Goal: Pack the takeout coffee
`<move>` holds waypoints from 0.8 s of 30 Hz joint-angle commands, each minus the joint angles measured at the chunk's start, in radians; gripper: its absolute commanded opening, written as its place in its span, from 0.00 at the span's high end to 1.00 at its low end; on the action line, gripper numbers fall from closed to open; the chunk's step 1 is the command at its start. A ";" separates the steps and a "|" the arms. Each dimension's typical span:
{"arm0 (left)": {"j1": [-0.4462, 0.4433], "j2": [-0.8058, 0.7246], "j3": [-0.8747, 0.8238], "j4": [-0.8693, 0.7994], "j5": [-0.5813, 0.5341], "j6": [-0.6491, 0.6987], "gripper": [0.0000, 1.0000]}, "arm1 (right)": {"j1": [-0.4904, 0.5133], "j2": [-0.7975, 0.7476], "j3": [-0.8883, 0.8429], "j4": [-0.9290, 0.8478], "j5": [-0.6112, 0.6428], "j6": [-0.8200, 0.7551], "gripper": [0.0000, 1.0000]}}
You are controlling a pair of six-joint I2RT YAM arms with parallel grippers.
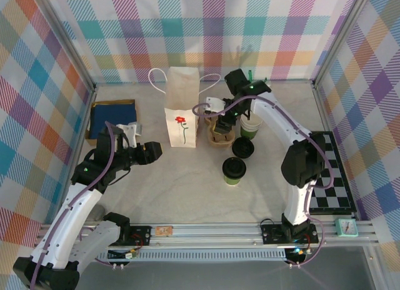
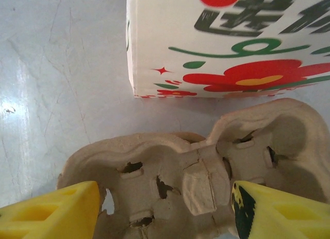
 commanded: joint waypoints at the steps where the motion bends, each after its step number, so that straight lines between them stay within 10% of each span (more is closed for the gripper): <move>1: 0.019 -0.016 0.009 -0.023 -0.010 0.016 0.36 | -0.006 0.026 0.045 -0.018 -0.005 -0.047 0.31; 24: 0.033 0.002 -0.006 -0.012 0.006 0.015 0.36 | -0.044 0.170 0.139 -0.040 0.011 -0.087 0.27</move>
